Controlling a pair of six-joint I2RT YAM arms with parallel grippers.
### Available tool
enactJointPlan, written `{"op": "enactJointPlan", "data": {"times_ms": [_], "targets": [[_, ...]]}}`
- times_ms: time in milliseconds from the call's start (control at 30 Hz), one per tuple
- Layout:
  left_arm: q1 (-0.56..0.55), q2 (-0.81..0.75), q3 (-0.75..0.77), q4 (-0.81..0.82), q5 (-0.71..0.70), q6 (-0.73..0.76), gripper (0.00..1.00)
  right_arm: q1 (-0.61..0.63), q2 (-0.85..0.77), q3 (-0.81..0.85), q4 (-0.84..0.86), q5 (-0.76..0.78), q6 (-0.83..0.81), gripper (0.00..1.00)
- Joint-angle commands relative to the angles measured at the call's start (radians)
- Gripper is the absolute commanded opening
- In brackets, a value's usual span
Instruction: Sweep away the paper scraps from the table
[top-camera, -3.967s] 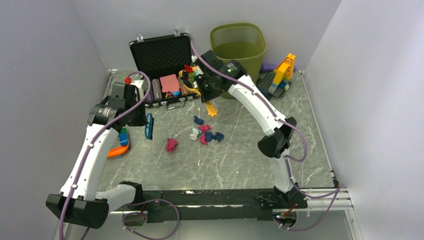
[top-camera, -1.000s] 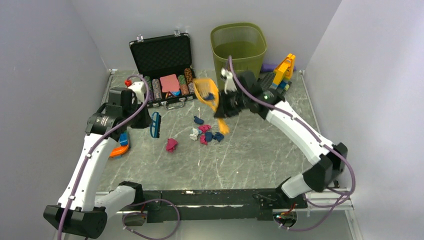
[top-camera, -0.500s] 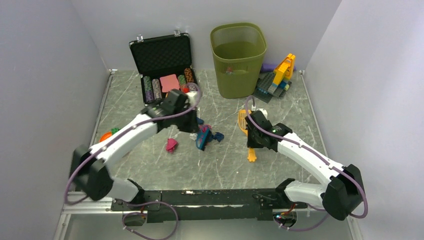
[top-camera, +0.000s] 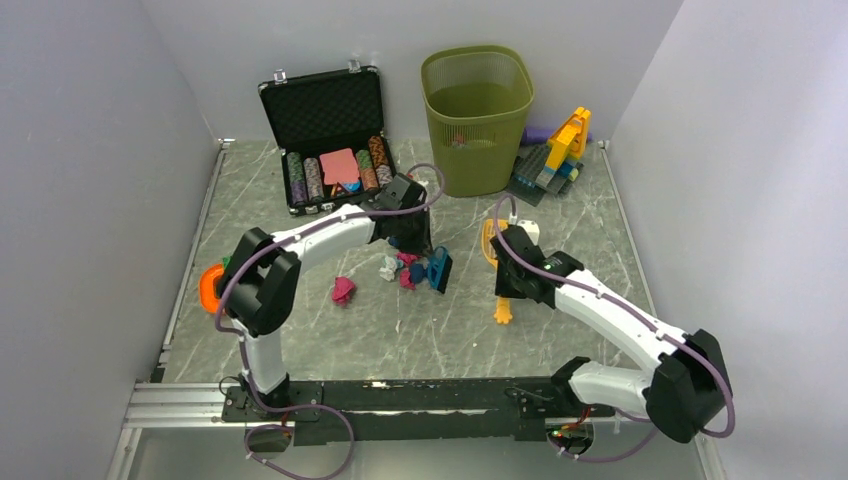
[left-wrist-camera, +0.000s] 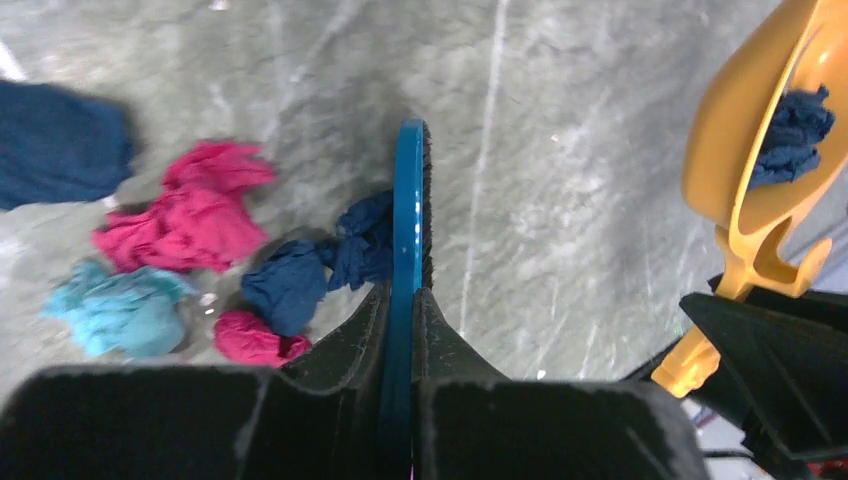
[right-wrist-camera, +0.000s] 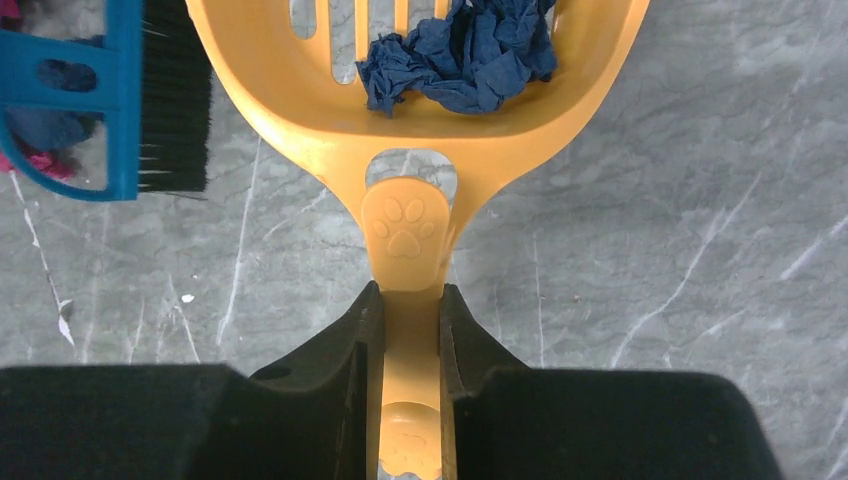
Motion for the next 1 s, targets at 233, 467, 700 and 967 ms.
{"op": "enactJointPlan", "data": {"times_ms": [233, 467, 700, 967], "targets": [[0.214, -0.280, -0.297, -0.078, -0.183, -0.028, 0.00, 0.079, 0.239, 0.024, 0.202, -0.045, -0.015, 0.00], [0.224, -0.512, -0.378, -0.142, -0.217, 0.002, 0.00, 0.139, 0.418, 0.136, 0.234, 0.005, -0.066, 0.00], [0.224, -0.664, -0.366, -0.197, -0.226, 0.042, 0.00, 0.179, 0.563, 0.235, 0.225, 0.085, -0.074, 0.20], [0.225, -0.739, -0.360, -0.219, -0.180, 0.059, 0.00, 0.238, 0.480, 0.139, 0.320, 0.162, -0.049, 0.61]]}}
